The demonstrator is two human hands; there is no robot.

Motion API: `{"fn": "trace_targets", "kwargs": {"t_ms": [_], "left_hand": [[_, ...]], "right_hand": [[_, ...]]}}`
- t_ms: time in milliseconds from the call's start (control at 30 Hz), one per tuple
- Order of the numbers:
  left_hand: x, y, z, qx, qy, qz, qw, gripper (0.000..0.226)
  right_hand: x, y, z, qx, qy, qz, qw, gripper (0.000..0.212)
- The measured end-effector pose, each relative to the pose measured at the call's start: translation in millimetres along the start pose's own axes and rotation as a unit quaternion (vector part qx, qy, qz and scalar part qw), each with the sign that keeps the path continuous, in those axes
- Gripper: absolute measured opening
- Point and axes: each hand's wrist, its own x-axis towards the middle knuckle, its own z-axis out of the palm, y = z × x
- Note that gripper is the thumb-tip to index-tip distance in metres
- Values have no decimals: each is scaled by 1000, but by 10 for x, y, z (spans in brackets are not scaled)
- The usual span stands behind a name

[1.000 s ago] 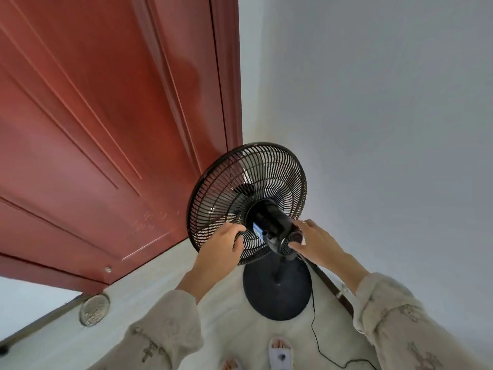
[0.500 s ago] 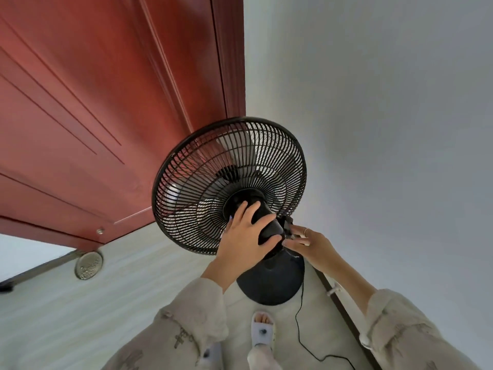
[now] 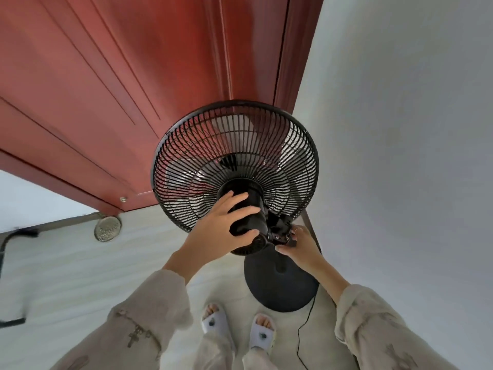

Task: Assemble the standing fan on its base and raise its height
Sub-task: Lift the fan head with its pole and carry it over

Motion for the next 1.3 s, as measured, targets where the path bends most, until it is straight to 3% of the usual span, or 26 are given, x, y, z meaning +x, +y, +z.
{"fn": "trace_targets", "kwargs": {"t_ms": [133, 233, 300, 367, 467, 733, 767, 833, 900, 1000, 1167, 1300], "left_hand": [[-46, -344, -208, -22, -3, -8, 1000, 46], [-118, -606, -338, -83, 12, -66, 994, 58], [-223, -834, -398, -170, 61, -124, 976, 70], [-347, -1031, -388, -281, 113, -185, 935, 77], [-542, -1321, -297, -375, 138, -237, 885, 61], [-628, -1809, -124, -386, 78, -240, 887, 28], [-602, -1861, -96, -411, 83, -254, 872, 26], [-555, -1974, -53, -505, 126, -291, 802, 25], [-525, -2019, -42, -584, 156, -312, 733, 34], [-534, -2106, -30, -656, 174, -325, 658, 57], [-490, -2227, -24, -718, 154, -309, 604, 62], [-356, -2282, 9, -718, 176, -308, 599, 61]], "right_hand": [[293, -171, 376, -13, 22, -10, 1000, 52], [417, -296, 582, 20, 36, -4, 999, 61], [511, -383, 747, 1, 44, -18, 999, 59], [589, -476, 837, -44, 51, -53, 996, 62], [759, -619, 954, -118, 35, -113, 986, 71], [1079, -919, 1438, -201, 13, -202, 958, 78], [1095, -955, 1516, -198, 18, -207, 958, 77], [1130, -1018, 1676, -188, 20, -217, 958, 74], [1129, -1068, 1785, -177, 18, -229, 957, 72], [1143, -1119, 1947, -168, 14, -241, 956, 72], [1218, -1194, 2171, -140, 17, -247, 959, 72], [1274, -1234, 2339, -126, 11, -263, 956, 73]]}}
